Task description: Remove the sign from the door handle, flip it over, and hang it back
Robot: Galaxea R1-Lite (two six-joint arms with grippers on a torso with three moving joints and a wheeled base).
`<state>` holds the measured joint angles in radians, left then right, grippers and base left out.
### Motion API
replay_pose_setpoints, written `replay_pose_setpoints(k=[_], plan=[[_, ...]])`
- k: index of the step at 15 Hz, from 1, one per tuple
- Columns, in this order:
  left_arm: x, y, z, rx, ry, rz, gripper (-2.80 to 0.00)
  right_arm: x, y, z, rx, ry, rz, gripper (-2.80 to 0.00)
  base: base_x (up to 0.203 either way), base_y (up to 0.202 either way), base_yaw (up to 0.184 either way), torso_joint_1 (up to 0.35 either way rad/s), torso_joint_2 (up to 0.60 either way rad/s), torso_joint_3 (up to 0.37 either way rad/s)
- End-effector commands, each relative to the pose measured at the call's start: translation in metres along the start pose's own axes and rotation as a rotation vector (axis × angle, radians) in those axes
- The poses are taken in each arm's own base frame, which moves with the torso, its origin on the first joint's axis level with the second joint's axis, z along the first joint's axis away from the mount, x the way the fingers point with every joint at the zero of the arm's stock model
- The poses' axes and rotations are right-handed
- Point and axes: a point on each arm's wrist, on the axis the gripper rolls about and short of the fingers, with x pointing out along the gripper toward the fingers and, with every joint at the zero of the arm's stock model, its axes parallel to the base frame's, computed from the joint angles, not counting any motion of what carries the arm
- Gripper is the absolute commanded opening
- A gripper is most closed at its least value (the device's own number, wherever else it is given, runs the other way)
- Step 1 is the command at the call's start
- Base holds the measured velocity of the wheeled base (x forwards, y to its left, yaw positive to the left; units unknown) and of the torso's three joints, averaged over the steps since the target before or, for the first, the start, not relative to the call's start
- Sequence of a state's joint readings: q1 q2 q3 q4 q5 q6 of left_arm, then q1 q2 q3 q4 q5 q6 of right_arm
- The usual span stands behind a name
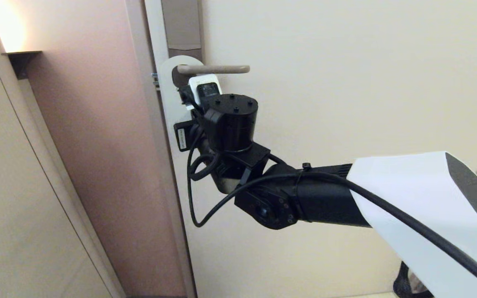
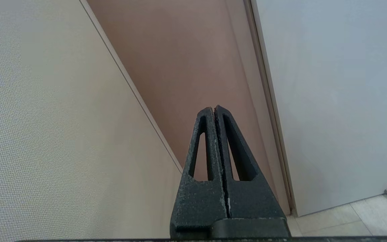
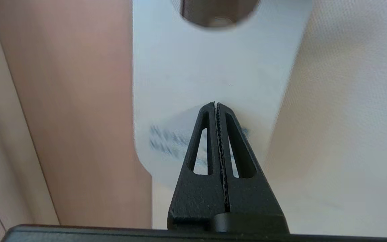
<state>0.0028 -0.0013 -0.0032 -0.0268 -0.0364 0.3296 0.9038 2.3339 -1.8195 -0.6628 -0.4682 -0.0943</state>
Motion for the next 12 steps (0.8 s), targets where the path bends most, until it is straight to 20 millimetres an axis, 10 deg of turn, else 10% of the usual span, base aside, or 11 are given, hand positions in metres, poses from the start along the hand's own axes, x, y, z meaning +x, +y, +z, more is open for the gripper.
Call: replay_pose_setpoints(k=[1,8,12], plan=[[0.000,0.000,0.000,0.002,0.001,0.000,-2.80,-0.012,-0.006,0.012,-0.012,0.009,-0.020,-2.80,0.000,0.000,0.000,0.000,0.00,0.000],[0.000,0.000,0.000,0.002,0.001,0.000,-2.80,-0.061,-0.048,0.023,-0.115,0.161,-0.158,-2.80,0.000,0.000,0.000,0.000,0.00,0.000],[0.000,0.000,0.000,0.003,0.001,0.001,-2.80,-0.071,-0.116,0.057,-0.136,0.202,-0.326,-2.80,0.000,0.000,0.000,0.000,0.00,0.000]])
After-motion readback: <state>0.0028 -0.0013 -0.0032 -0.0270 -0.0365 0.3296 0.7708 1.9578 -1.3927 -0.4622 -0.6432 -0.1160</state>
